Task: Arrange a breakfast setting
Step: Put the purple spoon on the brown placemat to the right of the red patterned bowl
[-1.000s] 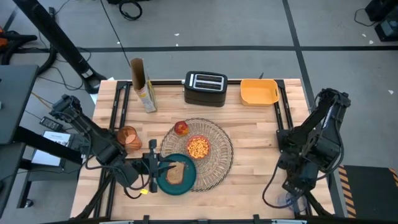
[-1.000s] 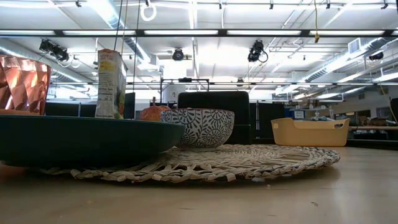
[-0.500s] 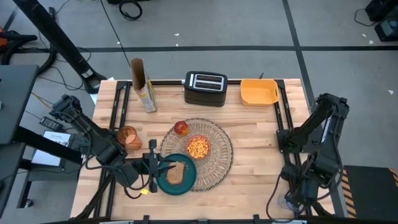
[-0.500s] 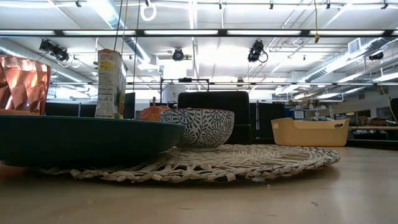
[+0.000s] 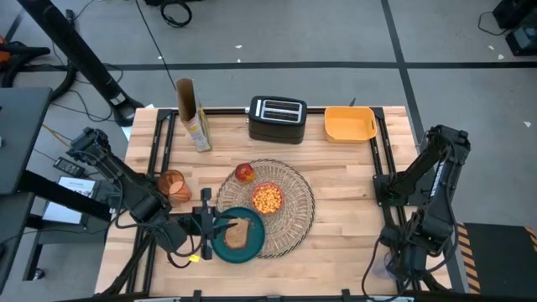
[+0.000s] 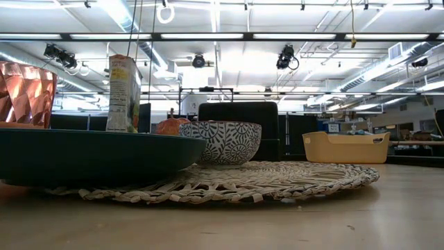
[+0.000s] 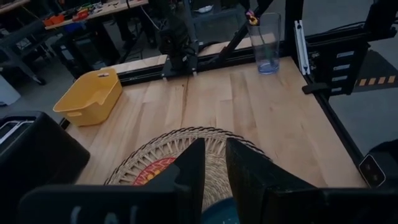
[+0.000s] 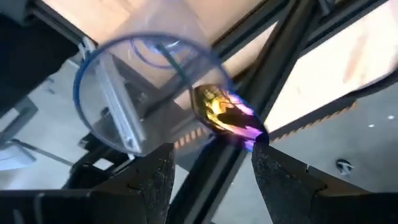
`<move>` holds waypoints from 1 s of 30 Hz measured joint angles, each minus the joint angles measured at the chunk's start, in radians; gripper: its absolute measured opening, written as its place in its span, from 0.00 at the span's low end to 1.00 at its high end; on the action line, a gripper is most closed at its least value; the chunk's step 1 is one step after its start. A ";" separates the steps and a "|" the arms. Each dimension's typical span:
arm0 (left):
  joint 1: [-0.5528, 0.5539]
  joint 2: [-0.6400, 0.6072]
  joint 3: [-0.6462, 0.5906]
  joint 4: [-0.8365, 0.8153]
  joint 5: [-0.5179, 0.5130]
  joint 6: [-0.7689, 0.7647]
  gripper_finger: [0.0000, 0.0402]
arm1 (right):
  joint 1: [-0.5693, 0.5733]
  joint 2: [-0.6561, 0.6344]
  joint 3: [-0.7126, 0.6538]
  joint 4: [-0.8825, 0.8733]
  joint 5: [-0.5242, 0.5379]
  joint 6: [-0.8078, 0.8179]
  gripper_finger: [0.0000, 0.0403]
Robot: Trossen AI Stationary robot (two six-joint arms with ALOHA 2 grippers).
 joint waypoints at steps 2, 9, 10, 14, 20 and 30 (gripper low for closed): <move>0.000 0.000 0.000 0.000 0.009 0.013 0.18 | 0.000 -0.003 0.000 0.039 0.018 0.005 0.54; 0.000 0.000 0.000 0.001 0.015 0.034 0.18 | 0.000 -0.030 0.001 0.058 0.018 0.058 0.54; 0.000 0.000 0.000 0.001 0.015 0.034 0.18 | 0.000 -0.037 0.001 0.057 0.017 0.064 0.54; 0.000 0.000 0.000 0.001 0.015 0.033 0.18 | 0.006 -0.062 0.002 0.029 0.025 0.089 0.54; 0.000 0.000 0.000 0.001 0.015 0.007 0.18 | 0.040 -0.104 -0.032 -0.016 0.033 0.132 0.54; -0.003 0.000 0.000 0.000 0.040 -0.020 0.18 | 0.045 -0.145 -0.168 0.203 0.070 0.188 0.54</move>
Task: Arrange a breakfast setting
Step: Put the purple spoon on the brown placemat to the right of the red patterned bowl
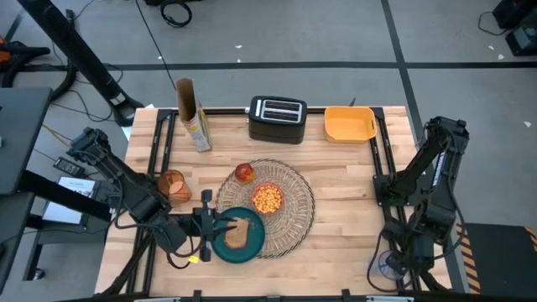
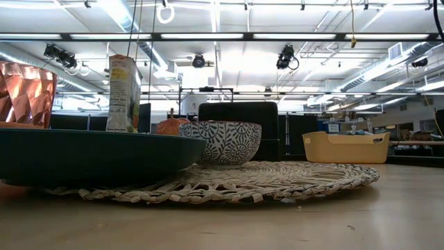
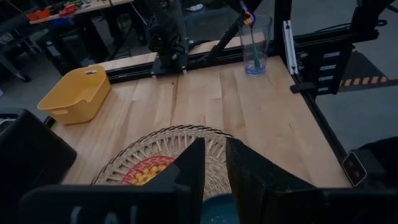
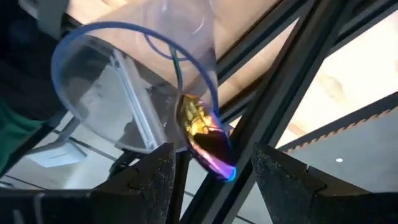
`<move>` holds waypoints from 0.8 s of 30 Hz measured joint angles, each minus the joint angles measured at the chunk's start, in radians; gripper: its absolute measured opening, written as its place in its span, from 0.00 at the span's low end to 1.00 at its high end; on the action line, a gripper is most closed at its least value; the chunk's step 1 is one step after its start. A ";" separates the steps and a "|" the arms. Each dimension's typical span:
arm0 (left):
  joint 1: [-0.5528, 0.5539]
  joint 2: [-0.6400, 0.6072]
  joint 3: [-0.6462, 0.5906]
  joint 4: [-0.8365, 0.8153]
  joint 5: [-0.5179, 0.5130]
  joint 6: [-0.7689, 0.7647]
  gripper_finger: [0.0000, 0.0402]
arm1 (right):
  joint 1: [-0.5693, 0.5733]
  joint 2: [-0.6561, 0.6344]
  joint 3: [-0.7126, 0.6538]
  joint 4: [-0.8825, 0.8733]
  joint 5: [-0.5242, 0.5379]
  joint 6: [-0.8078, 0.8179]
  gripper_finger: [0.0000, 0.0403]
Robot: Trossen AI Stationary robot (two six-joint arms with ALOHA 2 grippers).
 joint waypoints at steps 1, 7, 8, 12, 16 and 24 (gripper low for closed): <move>0.000 0.000 0.000 0.000 0.002 0.000 0.18 | 0.000 0.000 -0.004 0.002 0.000 0.000 0.54; 0.000 0.000 0.000 0.000 0.002 0.000 0.18 | 0.000 0.000 -0.006 0.076 0.008 0.002 0.54; 0.000 0.000 0.000 0.000 0.002 0.000 0.18 | 0.000 0.000 -0.006 0.099 0.008 0.004 0.54; 0.000 0.000 0.000 0.000 0.002 0.001 0.18 | 0.000 0.000 -0.006 0.121 0.032 0.052 0.52; 0.000 0.000 0.000 0.000 0.002 0.001 0.18 | -0.001 0.000 -0.006 0.136 0.064 0.070 0.48; 0.000 0.000 0.000 0.000 0.002 0.008 0.18 | -0.001 0.001 -0.006 0.131 -0.048 0.068 0.45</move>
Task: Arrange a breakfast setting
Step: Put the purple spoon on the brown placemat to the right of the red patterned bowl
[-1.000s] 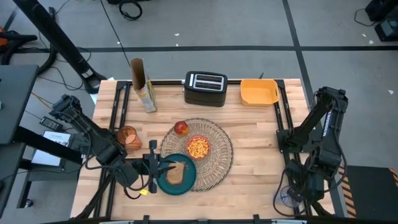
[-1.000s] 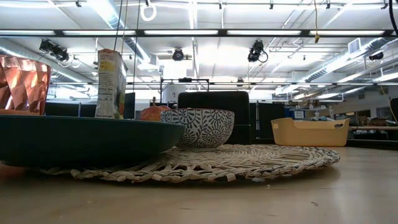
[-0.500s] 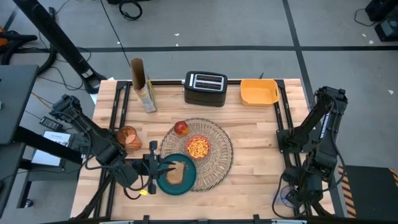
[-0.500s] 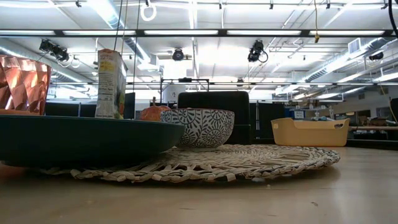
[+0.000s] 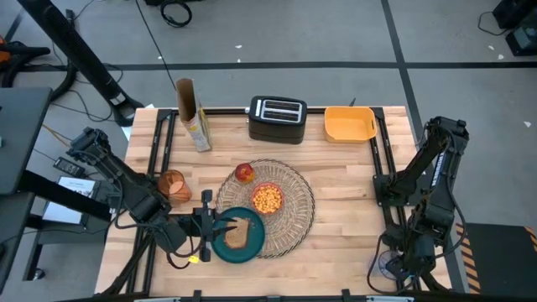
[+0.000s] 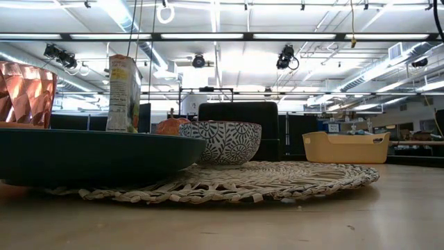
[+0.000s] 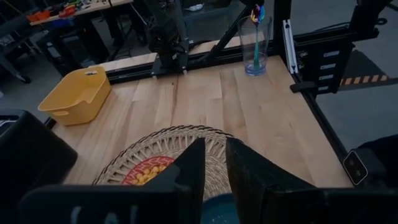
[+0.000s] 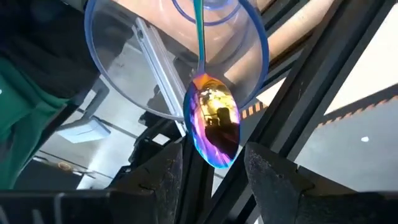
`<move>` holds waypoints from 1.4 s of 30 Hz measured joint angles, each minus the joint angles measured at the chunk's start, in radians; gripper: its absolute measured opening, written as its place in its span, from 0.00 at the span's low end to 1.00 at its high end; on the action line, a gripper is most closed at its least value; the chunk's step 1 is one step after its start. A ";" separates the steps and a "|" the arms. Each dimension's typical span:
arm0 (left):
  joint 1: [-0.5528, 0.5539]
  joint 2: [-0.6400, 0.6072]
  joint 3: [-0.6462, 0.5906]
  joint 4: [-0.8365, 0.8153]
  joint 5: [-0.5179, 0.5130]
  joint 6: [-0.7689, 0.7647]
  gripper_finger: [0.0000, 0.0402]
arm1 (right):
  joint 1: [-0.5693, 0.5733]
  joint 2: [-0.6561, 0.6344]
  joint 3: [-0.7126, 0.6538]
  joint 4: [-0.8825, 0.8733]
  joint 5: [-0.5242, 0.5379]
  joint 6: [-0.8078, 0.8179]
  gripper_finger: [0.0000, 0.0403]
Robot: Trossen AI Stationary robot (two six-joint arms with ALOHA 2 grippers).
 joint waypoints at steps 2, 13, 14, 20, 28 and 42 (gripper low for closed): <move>0.000 0.000 0.000 0.000 0.000 0.002 0.18 | 0.001 0.000 0.000 0.000 0.028 -0.022 0.45; 0.001 0.000 0.000 0.000 0.000 0.002 0.18 | -0.037 0.000 0.000 0.068 0.110 -0.106 0.45; 0.001 0.000 0.000 0.000 0.000 0.002 0.18 | -0.034 0.000 0.000 0.025 0.061 -0.079 0.45; -0.001 0.000 0.000 -0.001 0.000 -0.009 0.18 | -0.005 -0.001 -0.005 -0.041 -0.023 -0.002 0.45; -0.006 0.000 0.000 -0.008 0.000 -0.007 0.18 | -0.009 0.015 -0.005 -0.027 -0.023 -0.078 0.45; 0.001 0.000 0.000 -0.023 0.000 -0.005 0.18 | -0.031 0.076 0.193 -0.179 0.335 -0.346 0.44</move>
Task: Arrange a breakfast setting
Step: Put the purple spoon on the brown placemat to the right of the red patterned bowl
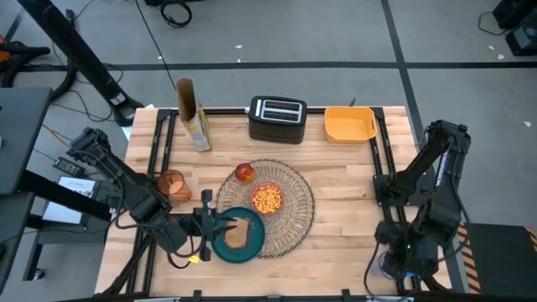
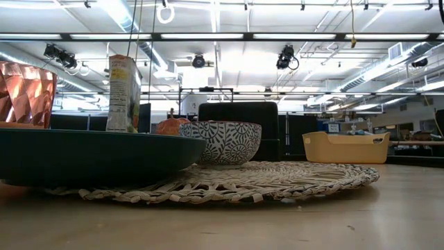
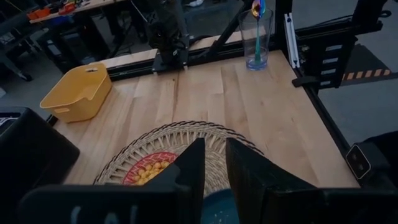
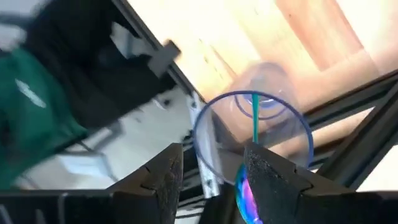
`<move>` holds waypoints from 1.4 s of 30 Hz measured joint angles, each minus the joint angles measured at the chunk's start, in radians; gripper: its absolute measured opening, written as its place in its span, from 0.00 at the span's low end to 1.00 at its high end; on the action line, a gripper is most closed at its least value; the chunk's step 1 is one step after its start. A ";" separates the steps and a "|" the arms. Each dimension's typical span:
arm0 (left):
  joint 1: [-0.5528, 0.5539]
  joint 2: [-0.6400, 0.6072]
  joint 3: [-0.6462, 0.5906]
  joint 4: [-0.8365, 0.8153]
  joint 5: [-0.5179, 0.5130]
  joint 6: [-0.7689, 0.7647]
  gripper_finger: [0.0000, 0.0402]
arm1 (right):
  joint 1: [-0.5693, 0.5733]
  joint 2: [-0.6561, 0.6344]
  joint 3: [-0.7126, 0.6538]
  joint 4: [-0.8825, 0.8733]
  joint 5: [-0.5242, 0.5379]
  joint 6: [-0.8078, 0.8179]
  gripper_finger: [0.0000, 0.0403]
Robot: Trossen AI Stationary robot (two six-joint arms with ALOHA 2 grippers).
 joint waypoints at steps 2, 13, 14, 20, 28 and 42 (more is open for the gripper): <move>0.000 0.000 0.000 -0.004 0.000 0.006 0.18 | 0.000 0.048 0.024 -0.003 -0.039 -0.054 0.43; 0.057 0.000 0.000 -0.010 -0.001 -0.004 0.18 | 0.023 0.288 0.388 -0.260 0.045 -0.364 0.40; 0.065 0.000 0.000 -0.010 -0.001 -0.006 0.18 | 0.036 0.309 0.406 -0.288 0.048 -0.380 0.40; 0.125 0.000 0.000 -0.013 -0.001 -0.004 0.18 | 0.096 0.396 0.423 -0.435 -0.103 -0.327 0.42; 0.174 0.000 0.000 -0.032 0.032 0.024 0.18 | 0.109 0.427 0.423 -0.381 -0.144 -0.259 0.55; 0.188 0.000 0.000 -0.030 0.035 0.034 0.18 | 0.130 0.438 0.340 -0.362 -0.163 -0.324 0.62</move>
